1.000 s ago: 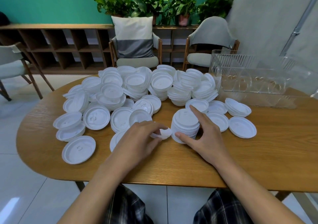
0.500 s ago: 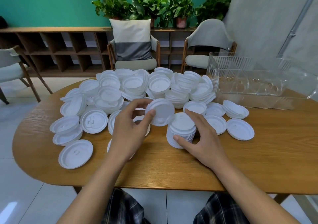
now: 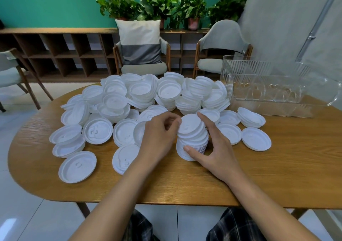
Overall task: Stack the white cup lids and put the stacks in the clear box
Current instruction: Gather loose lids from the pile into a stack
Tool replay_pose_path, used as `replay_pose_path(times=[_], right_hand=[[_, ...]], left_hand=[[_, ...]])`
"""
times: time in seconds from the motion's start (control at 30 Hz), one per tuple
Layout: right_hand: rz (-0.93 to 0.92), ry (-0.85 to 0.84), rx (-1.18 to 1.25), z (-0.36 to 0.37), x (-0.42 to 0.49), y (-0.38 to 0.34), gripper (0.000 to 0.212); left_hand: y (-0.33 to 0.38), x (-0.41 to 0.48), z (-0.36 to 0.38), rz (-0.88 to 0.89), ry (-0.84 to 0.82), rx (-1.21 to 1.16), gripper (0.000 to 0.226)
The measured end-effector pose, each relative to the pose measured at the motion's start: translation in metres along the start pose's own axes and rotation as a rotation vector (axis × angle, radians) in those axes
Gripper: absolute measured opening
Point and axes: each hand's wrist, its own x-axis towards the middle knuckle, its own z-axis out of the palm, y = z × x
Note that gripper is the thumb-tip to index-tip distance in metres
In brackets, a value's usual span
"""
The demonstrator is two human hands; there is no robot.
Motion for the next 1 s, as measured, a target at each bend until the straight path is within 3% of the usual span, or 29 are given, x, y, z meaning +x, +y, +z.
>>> replay_pose_path(times=[0.17,0.27,0.37,0.47,0.53,0.73,1.0], right_hand=[[0.003,0.013,-0.01,0.001,0.0,0.0,0.079],[0.001,0.013,0.002,0.001,0.0,0.001,0.084],[0.016,0.0,0.022,0.001,0.001,0.002,0.09],[-0.006,0.011,-0.002,0.001,0.001,0.002,0.082],[-0.01,0.016,-0.008,0.001,0.001,0.002,0.076],[0.0,0.003,-0.019,-0.001,0.0,0.004,0.081],[-0.009,-0.001,0.011,-0.002,0.001,-0.001,0.082]], left_hand=[[0.005,-0.005,0.006,-0.003,-0.16,0.064,0.037],[0.006,-0.005,0.004,0.033,-0.14,0.192,0.051],[0.006,-0.001,-0.005,0.092,-0.204,0.108,0.059],[0.004,-0.002,-0.01,0.146,-0.367,0.047,0.079],[0.004,-0.002,-0.008,0.162,-0.381,0.041,0.086],[0.002,-0.003,0.004,0.193,-0.244,0.124,0.091],[0.001,0.006,-0.009,0.2,-0.437,0.035,0.099]])
